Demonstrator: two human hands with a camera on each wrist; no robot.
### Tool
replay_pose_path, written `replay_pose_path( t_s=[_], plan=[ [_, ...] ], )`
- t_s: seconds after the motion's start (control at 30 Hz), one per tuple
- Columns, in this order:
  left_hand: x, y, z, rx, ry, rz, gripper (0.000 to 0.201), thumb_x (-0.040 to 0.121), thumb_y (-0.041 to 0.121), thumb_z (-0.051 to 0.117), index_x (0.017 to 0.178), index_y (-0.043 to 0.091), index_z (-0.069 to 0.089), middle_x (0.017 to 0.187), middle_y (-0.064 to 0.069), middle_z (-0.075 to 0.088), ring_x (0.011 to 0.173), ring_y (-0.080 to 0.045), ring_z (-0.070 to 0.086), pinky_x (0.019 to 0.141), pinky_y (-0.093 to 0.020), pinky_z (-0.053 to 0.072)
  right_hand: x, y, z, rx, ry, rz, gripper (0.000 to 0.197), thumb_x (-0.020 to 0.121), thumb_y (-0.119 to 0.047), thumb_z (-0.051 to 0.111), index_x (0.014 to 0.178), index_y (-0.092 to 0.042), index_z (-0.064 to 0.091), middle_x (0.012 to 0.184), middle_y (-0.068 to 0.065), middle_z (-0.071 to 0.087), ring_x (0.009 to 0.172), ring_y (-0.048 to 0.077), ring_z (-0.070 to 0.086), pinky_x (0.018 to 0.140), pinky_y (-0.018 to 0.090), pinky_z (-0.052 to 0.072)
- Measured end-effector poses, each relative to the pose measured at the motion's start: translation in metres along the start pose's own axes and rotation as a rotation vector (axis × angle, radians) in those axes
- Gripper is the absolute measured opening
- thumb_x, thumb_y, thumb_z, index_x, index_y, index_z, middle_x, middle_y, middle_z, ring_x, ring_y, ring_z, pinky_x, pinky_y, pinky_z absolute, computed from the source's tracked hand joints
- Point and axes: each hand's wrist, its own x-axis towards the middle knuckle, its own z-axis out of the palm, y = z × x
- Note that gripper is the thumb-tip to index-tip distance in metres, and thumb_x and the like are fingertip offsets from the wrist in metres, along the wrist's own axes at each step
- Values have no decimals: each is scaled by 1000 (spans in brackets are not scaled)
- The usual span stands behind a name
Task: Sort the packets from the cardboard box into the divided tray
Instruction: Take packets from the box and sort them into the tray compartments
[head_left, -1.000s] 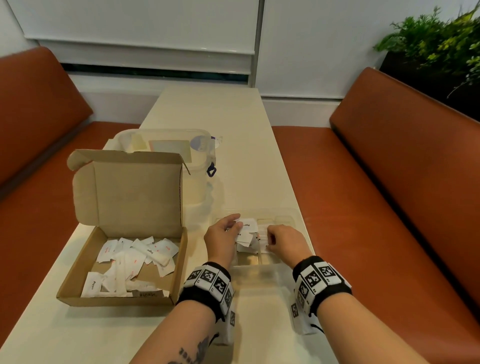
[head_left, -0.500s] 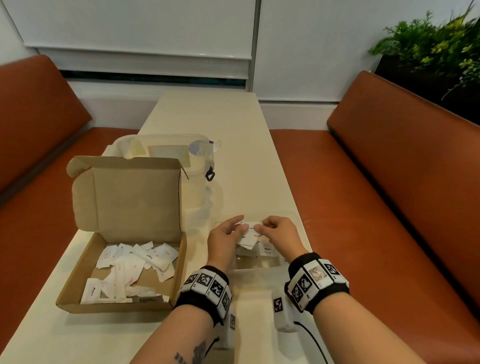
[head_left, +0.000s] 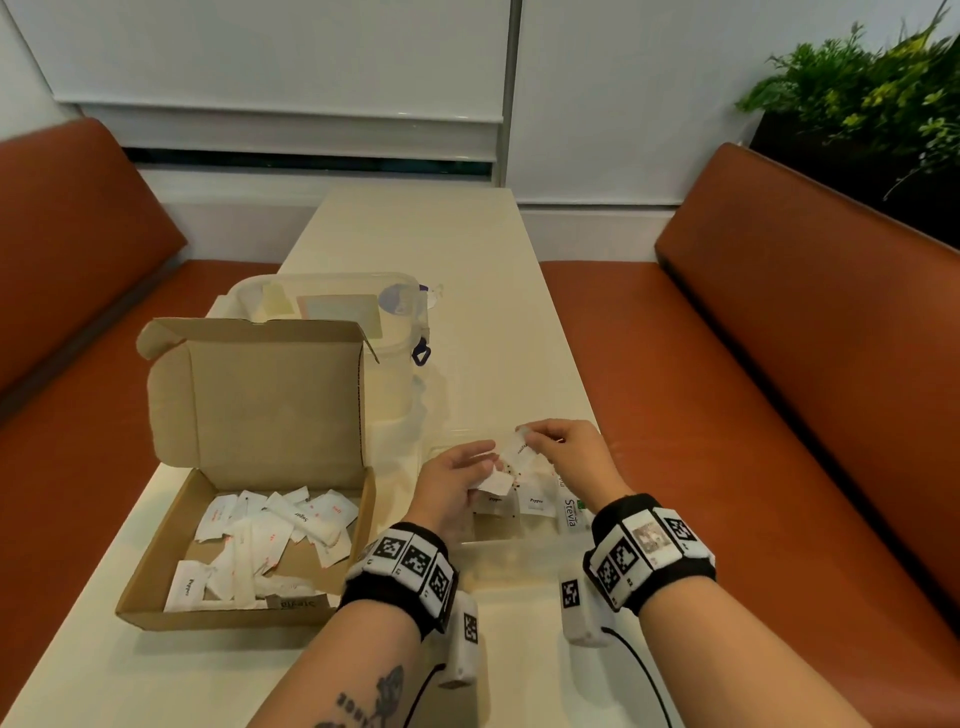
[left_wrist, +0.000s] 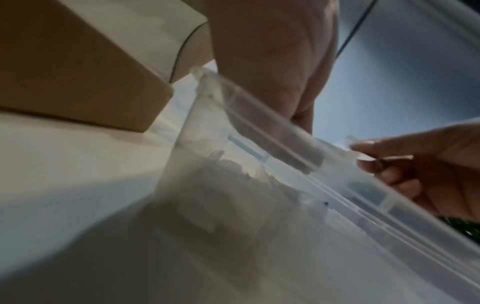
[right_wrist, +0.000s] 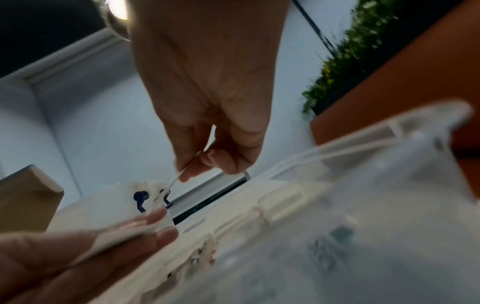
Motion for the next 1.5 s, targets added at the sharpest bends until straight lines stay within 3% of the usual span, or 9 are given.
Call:
replay_pose_path(
  t_s=[0.17,0.37,0.53,0.63,0.77,0.9,1.0,1.37,1.5],
  plan=[
    [4,0,9,180,23,93,22,85,10,69,106,8,70,99,-12,71,86,-21,67,75,-29,58,2,-8,1,-97,-46,-24,12,82,-15,71,94,-13,68,66,-2,63,63,5,56,61,15,40],
    [8,-5,7,188,153,178,6,84,12,71,86,18,71,92,-4,70,81,-16,64,72,-31,54,-7,1,11,35,-23,68,15,82,-26,72,85,-15,61,72,0,65,60,9,53,54,19,40],
    [4,-12,6,159,170,201,13,87,9,66,94,19,71,103,-8,70,92,-20,65,75,-30,54,-10,6,8,68,45,85,14,84,-16,70,74,-17,59,71,0,64,63,13,56,56,19,44],
    [6,-13,1,134,249,242,18,89,7,64,102,16,70,109,-8,68,98,-20,64,72,-23,53,-8,11,-3,-143,74,33,7,87,-14,66,81,-17,69,71,-3,64,61,5,52,58,13,40],
    [6,-14,0,168,278,271,20,90,9,63,107,16,70,109,-5,69,101,-19,63,68,-19,50,-7,20,-10,-531,-138,31,17,91,-13,59,101,-10,73,96,4,73,79,12,63,81,26,52],
    [7,-16,-1,212,283,276,20,90,11,63,108,17,70,109,-5,69,101,-20,63,69,-22,50,-7,26,-5,-736,-281,-20,23,91,-11,57,109,-13,72,110,1,71,99,14,64,81,15,42],
    [8,-16,-1,226,284,282,19,90,11,63,106,17,70,108,-5,69,99,-19,64,70,-22,51,-6,29,2,-818,-263,-76,22,89,-11,60,106,-15,72,106,3,71,100,17,62,84,21,43],
    [8,-17,-1,222,266,266,17,89,12,65,101,21,71,107,-3,69,99,-19,64,74,-25,52,-14,39,5,-790,-131,-172,22,79,-9,66,76,-17,46,80,-2,47,79,15,42,53,17,24],
    [9,-18,-1,222,265,259,17,89,11,65,102,20,71,106,-5,70,98,-20,65,73,-25,52,-14,39,7,-792,-117,-159,19,79,-10,68,87,-15,51,83,-2,47,80,15,42,61,24,31]
  ],
)
